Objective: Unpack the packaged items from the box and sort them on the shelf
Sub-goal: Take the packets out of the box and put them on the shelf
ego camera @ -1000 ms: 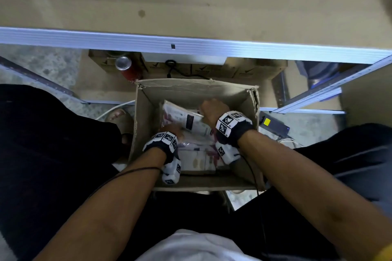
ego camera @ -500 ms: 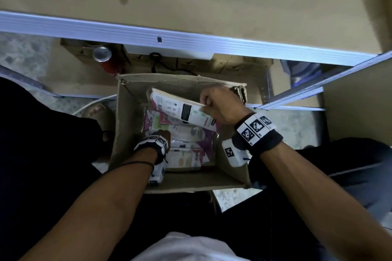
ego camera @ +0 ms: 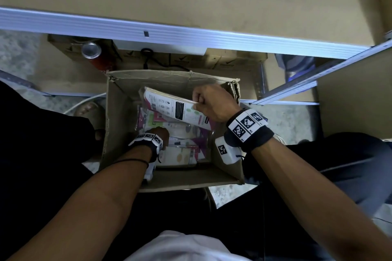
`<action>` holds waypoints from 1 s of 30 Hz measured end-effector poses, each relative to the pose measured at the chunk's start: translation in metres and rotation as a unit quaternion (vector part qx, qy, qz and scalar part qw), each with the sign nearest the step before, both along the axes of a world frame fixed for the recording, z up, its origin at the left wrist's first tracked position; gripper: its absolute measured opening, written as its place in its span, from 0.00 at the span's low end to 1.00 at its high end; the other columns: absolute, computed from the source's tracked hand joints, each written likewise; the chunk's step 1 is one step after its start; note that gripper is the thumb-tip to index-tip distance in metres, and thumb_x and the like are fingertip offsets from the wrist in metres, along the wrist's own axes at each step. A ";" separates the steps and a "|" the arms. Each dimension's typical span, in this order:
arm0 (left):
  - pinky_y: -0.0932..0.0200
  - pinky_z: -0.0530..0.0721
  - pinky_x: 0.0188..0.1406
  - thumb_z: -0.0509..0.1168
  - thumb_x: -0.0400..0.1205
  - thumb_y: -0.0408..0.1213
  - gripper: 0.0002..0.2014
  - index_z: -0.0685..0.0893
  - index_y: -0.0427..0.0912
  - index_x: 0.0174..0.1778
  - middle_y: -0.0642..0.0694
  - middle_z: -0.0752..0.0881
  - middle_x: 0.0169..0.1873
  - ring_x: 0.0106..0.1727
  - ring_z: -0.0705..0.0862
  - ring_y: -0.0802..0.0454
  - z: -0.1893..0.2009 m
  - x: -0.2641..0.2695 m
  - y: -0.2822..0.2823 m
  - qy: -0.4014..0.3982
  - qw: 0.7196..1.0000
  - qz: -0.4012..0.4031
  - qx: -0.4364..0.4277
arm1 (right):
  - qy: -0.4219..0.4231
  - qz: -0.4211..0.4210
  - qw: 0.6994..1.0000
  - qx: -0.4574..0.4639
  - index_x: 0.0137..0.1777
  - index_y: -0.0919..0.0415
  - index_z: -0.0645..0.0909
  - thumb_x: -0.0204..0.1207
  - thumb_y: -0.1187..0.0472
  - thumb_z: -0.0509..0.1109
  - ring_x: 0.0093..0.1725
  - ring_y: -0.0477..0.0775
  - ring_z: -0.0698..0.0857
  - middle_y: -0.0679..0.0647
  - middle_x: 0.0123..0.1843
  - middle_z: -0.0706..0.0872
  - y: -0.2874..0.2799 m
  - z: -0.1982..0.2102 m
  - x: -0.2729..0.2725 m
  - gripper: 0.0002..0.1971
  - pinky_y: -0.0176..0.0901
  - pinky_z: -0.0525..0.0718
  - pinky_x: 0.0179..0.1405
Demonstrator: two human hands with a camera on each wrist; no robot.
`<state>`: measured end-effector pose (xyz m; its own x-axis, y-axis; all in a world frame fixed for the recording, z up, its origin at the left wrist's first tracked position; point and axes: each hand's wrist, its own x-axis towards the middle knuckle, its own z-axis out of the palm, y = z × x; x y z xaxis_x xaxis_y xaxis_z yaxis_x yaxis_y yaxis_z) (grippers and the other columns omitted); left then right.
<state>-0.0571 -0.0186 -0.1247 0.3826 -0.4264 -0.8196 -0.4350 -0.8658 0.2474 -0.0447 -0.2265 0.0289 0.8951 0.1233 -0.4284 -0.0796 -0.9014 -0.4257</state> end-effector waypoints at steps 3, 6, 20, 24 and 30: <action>0.48 0.86 0.62 0.71 0.79 0.28 0.12 0.87 0.32 0.59 0.36 0.88 0.60 0.60 0.88 0.42 0.001 -0.003 -0.004 0.003 1.000 -0.031 0.003 | -0.001 -0.004 1.000 0.001 0.42 0.52 0.81 0.76 0.57 0.76 0.40 0.50 0.84 0.47 0.41 0.84 -0.002 -0.001 -0.002 0.06 0.44 0.82 0.40; 0.48 0.84 0.63 0.68 0.80 0.27 0.06 0.84 0.36 0.52 0.36 0.86 0.62 0.62 0.86 0.40 0.002 -0.003 -0.009 0.010 0.999 -0.049 0.000 | 0.001 -0.011 1.000 0.001 0.40 0.51 0.80 0.76 0.58 0.76 0.39 0.49 0.84 0.45 0.38 0.84 -0.003 -0.003 -0.003 0.07 0.44 0.82 0.40; 0.52 0.85 0.61 0.74 0.76 0.28 0.16 0.86 0.31 0.61 0.35 0.88 0.60 0.61 0.88 0.41 0.008 -0.008 -0.015 0.006 0.998 -0.053 0.020 | -0.026 -0.011 0.999 0.016 0.40 0.50 0.78 0.76 0.57 0.75 0.40 0.49 0.83 0.44 0.40 0.82 -0.010 -0.002 -0.010 0.08 0.42 0.77 0.37; 0.50 0.86 0.62 0.75 0.76 0.29 0.13 0.91 0.33 0.56 0.35 0.90 0.58 0.59 0.89 0.40 0.026 -0.001 -0.024 0.009 0.998 -0.059 0.009 | -0.029 -0.014 0.999 0.012 0.40 0.51 0.79 0.76 0.58 0.76 0.41 0.51 0.84 0.44 0.40 0.82 -0.013 -0.001 -0.010 0.08 0.45 0.80 0.39; 0.43 0.87 0.59 0.75 0.75 0.29 0.11 0.91 0.34 0.52 0.36 0.89 0.55 0.57 0.88 0.37 0.075 0.010 -0.033 -0.051 0.995 -0.082 -0.022 | -0.087 0.016 0.996 -0.032 0.43 0.54 0.77 0.75 0.60 0.75 0.47 0.53 0.79 0.49 0.46 0.81 0.001 0.003 -0.008 0.08 0.46 0.77 0.42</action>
